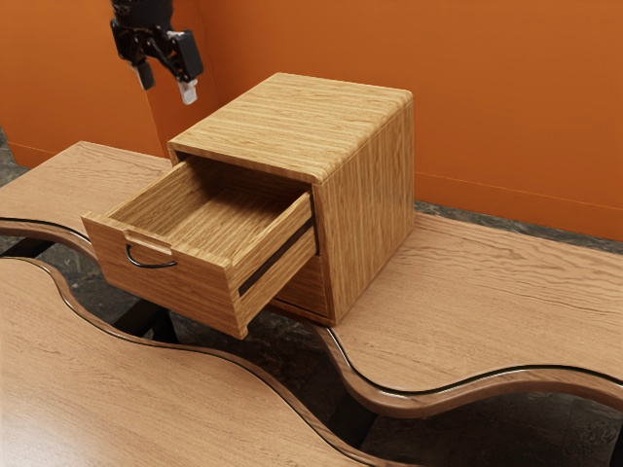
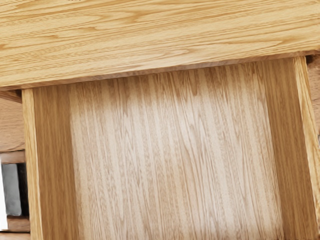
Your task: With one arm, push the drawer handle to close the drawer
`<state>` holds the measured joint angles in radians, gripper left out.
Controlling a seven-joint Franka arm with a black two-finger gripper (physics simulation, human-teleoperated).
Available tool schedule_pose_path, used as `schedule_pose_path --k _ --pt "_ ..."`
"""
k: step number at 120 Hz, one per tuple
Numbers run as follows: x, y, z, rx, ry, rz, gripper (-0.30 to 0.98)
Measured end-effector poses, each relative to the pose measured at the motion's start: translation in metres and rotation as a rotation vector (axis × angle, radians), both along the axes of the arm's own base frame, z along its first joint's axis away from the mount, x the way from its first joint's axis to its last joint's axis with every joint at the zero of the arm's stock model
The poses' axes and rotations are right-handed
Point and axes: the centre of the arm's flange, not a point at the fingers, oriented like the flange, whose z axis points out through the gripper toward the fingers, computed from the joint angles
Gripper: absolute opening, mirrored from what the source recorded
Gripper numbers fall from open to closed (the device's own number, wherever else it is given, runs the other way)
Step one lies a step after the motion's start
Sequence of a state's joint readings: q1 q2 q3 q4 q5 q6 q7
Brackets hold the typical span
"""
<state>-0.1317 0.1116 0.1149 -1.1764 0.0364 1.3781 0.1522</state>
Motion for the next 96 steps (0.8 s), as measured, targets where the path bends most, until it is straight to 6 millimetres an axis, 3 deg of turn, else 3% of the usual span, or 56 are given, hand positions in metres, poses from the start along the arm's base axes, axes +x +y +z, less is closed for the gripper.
schedule_pose_path --k 17,23,41,52,60,73,96 --pt "-0.009 -0.001 0.0 -0.007 0.01 -0.01 0.69" --pt "-0.038 0.003 -0.002 -0.017 0.035 -0.015 0.69" --pt "-0.138 0.021 -0.043 -0.054 0.088 -0.005 0.67" --pt "-0.182 0.028 -0.078 -0.044 0.095 0.02 0.41" --pt "-0.201 0.029 -0.098 -0.034 0.085 0.04 0.24" --pt "-0.21 0.028 -0.132 -0.023 0.089 0.071 0.08" --pt "-0.187 0.026 -0.188 -0.017 0.112 0.126 -0.04"
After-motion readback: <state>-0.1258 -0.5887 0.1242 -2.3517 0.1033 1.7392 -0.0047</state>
